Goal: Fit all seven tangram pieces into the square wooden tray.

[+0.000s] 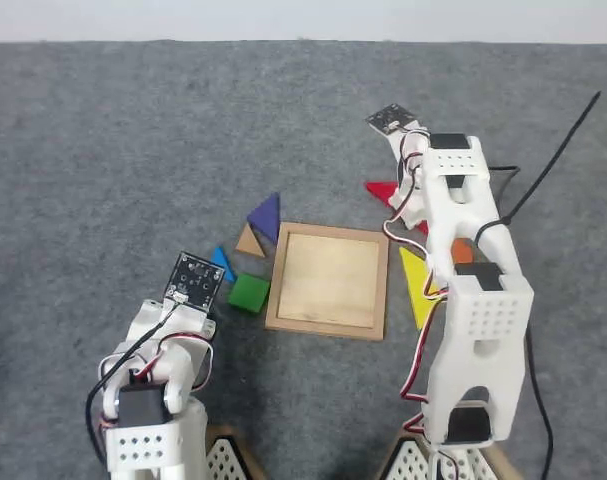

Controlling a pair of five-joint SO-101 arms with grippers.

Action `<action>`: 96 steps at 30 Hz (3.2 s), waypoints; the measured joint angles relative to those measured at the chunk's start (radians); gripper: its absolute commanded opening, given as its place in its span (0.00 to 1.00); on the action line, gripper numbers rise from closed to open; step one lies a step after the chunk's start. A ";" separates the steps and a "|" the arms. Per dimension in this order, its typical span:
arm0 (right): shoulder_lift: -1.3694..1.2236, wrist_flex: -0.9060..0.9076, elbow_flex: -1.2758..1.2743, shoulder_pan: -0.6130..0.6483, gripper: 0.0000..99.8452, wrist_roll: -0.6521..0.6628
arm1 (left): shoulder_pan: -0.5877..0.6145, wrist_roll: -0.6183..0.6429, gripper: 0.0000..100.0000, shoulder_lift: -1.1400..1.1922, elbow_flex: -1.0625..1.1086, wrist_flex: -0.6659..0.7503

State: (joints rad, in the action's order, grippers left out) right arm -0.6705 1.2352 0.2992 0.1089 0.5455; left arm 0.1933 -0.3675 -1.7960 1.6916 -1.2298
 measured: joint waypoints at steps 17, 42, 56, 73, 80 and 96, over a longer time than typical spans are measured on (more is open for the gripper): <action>0.123 0.006 -0.003 0.052 0.41 0.069 | 0.000 0.000 0.11 0.000 0.000 0.000; -0.471 0.255 0.756 0.106 0.24 0.130 | 0.000 0.000 0.11 0.000 0.000 0.000; -0.689 0.499 1.192 0.101 0.14 0.098 | 0.000 0.000 0.11 0.000 0.000 0.000; -0.704 0.517 1.266 0.037 0.04 -0.009 | 0.000 0.000 0.11 0.000 0.000 0.000; -0.531 0.517 1.048 0.026 0.14 -0.041 | 0.000 0.000 0.11 0.000 0.000 0.000; 0.106 0.488 0.396 0.012 0.18 -0.146 | 0.000 0.000 0.11 0.000 0.000 0.000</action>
State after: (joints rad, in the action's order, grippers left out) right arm -0.5646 1.7231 0.6951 0.1212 0.3997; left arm 0.1933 -0.3675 -1.7960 1.6916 -1.2298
